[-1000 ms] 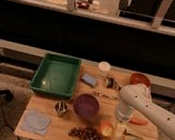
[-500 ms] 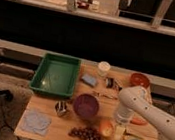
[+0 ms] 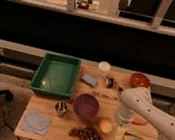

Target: Place apple in purple bowl

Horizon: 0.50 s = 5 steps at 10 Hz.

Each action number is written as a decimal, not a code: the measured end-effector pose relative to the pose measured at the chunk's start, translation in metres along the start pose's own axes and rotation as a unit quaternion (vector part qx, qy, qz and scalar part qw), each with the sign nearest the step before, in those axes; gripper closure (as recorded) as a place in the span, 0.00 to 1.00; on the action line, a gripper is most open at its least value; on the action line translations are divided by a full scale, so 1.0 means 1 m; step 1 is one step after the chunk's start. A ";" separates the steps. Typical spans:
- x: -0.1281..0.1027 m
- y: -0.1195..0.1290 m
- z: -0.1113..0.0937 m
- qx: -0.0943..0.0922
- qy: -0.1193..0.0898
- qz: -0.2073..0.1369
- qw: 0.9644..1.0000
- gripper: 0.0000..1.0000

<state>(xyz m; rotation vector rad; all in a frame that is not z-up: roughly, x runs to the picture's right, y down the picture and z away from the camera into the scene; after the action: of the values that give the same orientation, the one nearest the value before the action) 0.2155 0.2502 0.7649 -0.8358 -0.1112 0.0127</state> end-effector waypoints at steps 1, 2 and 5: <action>-0.003 0.001 -0.012 0.013 -0.007 -0.004 1.000 0.20; -0.008 0.000 -0.017 0.022 -0.013 -0.011 1.000 0.20; -0.018 -0.004 -0.012 0.031 -0.022 -0.028 0.999 0.20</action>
<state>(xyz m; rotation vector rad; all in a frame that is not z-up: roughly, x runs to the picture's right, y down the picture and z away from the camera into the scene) 0.1988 0.2376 0.7577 -0.7700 -0.1737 -0.0180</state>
